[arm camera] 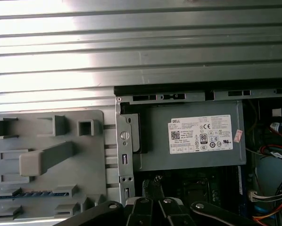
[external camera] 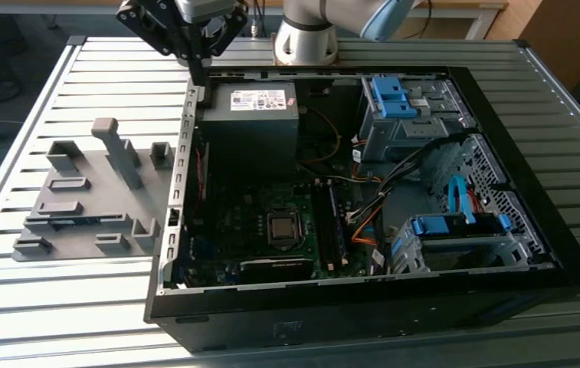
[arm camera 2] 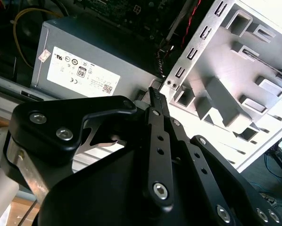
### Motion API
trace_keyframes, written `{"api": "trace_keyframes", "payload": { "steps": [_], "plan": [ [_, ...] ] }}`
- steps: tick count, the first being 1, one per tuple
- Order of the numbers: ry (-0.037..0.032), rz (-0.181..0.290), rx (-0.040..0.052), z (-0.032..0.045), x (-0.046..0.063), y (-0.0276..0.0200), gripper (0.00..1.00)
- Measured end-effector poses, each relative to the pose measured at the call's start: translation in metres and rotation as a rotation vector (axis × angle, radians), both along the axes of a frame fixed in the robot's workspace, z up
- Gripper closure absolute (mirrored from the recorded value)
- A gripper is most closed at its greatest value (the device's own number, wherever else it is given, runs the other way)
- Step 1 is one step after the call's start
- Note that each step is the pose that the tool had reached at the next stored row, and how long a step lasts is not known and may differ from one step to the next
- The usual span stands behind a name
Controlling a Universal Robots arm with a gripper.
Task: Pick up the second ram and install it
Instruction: 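Reach for the second ram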
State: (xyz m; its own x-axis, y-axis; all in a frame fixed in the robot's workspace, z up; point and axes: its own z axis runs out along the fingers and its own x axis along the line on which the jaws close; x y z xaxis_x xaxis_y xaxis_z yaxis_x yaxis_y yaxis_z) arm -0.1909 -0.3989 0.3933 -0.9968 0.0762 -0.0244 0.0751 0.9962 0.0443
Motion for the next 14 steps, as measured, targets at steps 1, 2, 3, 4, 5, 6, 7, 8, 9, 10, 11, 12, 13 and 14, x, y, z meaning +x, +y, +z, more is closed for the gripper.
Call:
{"api": "trace_keyframes", "payload": {
  "steps": [1, 2, 3, 4, 5, 6, 7, 8, 9, 10, 11, 12, 13, 14],
  "plan": [
    [0.0000, 0.000, 0.0001, 0.0000, -0.0003, 0.0000, 0.89],
    [0.0000, 0.000, 0.0000, 0.0000, -0.0006, 0.0000, 0.89],
    [0.0000, 0.000, 0.0000, 0.0000, -0.0008, 0.0000, 0.89],
    [0.0000, 0.000, 0.0000, 0.0000, -0.0011, 0.0000, 0.89],
    [-0.0001, 0.000, 0.0000, 0.0000, -0.0014, 0.0000, 0.89],
    [-0.0001, 0.000, 0.0000, 0.0000, -0.0016, 0.0000, 0.89],
    [-0.0001, 0.000, 0.0000, 0.0000, -0.0018, 0.0000, 0.89],
    [0.0000, 0.000, 0.0000, 0.0000, -0.0021, 0.0000, 0.89],
    [0.0000, 0.000, 0.0000, 0.0000, -0.0024, 0.0000, 0.89],
    [0.0000, 0.000, 0.0000, 0.0000, -0.0026, 0.0000, 0.89],
    [0.0000, 0.000, 0.0000, 0.0000, -0.0029, 0.0000, 0.89],
    [0.0000, 0.000, 0.0000, 0.0000, -0.0032, 0.0000, 0.89],
    [-0.0001, 0.000, 0.0000, 0.0000, -0.0035, 0.0000, 0.89],
    [-0.0001, 0.000, 0.0001, -0.0001, -0.0039, 0.0000, 0.89]
  ]
}}
